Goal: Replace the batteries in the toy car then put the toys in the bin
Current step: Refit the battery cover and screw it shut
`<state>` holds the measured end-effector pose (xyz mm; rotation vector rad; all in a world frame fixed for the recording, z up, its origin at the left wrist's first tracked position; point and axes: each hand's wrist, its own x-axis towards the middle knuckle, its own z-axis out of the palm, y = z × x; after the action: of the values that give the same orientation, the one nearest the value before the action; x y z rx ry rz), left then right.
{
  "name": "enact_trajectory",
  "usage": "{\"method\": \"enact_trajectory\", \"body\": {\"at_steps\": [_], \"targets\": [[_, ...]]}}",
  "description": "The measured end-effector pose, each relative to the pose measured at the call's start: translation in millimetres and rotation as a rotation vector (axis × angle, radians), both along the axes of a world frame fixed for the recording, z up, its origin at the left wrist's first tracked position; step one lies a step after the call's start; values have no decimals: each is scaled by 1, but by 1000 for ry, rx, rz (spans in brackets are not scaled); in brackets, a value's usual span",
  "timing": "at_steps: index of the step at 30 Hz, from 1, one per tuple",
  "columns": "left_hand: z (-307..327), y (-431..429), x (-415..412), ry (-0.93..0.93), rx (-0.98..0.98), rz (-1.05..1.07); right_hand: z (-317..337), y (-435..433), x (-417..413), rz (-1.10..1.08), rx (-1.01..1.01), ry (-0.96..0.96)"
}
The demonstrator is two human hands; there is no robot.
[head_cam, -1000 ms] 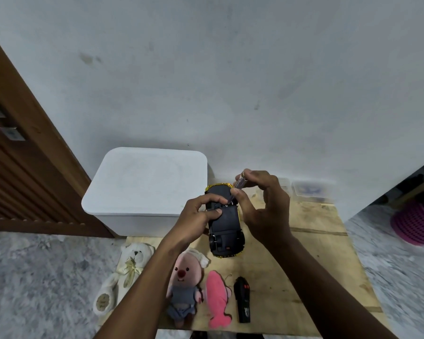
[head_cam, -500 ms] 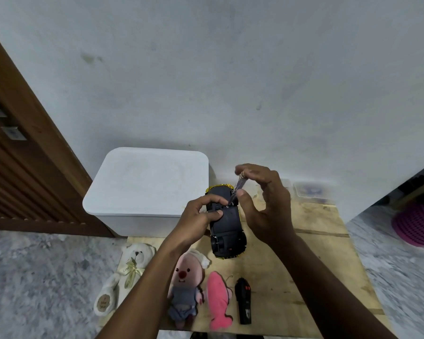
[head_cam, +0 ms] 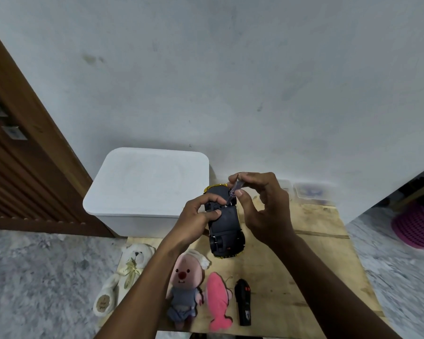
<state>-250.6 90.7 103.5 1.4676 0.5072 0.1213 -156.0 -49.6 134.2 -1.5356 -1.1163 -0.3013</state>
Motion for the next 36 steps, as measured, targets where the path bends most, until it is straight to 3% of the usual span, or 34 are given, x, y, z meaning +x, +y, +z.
{"method": "enact_trajectory", "body": {"at_steps": [4, 11, 21, 25, 31, 36], "targets": [[0, -2, 0, -3, 5, -6, 0, 3, -2, -66, 24, -83], [-3, 1, 0, -15, -10, 1, -1, -3, 0, 16, -14, 7], [-4, -1, 0, -23, -26, -19, -5, 0, 0, -100, 52, -89], [-8, -2, 1, -38, -31, -36, -3, -4, 1, -132, 30, -5], [-15, -3, 1, -55, -42, -41, 10, -9, -3, -141, 120, 306], [-20, -4, 2, -89, -51, -63, 20, -15, 2, -137, 214, 369]]}}
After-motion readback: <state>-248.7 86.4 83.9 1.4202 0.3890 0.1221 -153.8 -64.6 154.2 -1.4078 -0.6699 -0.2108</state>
